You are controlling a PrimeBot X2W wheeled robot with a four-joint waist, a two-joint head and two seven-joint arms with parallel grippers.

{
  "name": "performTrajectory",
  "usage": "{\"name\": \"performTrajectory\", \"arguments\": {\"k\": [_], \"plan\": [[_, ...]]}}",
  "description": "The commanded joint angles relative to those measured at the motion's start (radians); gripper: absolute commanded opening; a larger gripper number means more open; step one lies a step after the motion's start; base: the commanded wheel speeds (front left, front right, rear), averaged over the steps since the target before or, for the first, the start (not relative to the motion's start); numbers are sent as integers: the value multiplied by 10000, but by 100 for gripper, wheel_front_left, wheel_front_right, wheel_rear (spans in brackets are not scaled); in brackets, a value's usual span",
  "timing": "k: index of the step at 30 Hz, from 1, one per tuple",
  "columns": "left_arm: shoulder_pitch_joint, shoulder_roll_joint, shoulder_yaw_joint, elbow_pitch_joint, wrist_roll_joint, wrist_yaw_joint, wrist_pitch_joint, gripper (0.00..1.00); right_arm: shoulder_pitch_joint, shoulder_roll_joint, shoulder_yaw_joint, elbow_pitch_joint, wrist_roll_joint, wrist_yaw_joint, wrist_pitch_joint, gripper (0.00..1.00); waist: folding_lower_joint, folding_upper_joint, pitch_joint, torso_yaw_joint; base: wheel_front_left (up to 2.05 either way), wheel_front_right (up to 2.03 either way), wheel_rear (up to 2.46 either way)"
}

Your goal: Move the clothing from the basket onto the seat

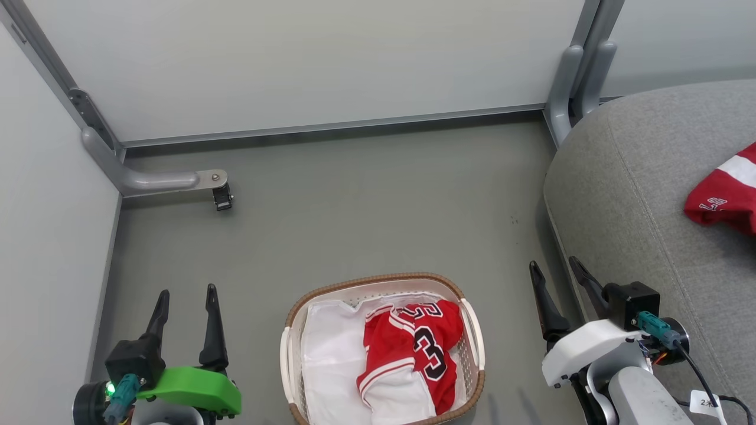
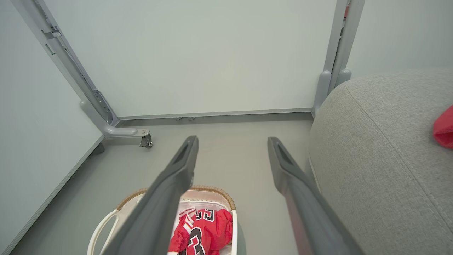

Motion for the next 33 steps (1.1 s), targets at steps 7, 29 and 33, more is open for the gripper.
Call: {"name": "performTrajectory", "arguments": {"k": [7, 29, 33], "plan": [[-124, 12, -477, 106, -256, -110, -9, 100, -197, -14, -43, -59, -86, -14, -22, 100, 1, 0, 329, -78, 0, 0, 0], [-3555, 36, -3710, 2668, -1468, -474, -7, 100, -2666, -71, 144, -2209, -469, -14, -22, 100, 1, 0, 4717, -1559, 0, 0, 0], [-4210, 36, -4297, 3629, -1835, -479, -8, 100, -2972, -24, 159, -2553, -486, -14, -22, 100, 1, 0, 5348, -1867, 0, 0, 0]]}}
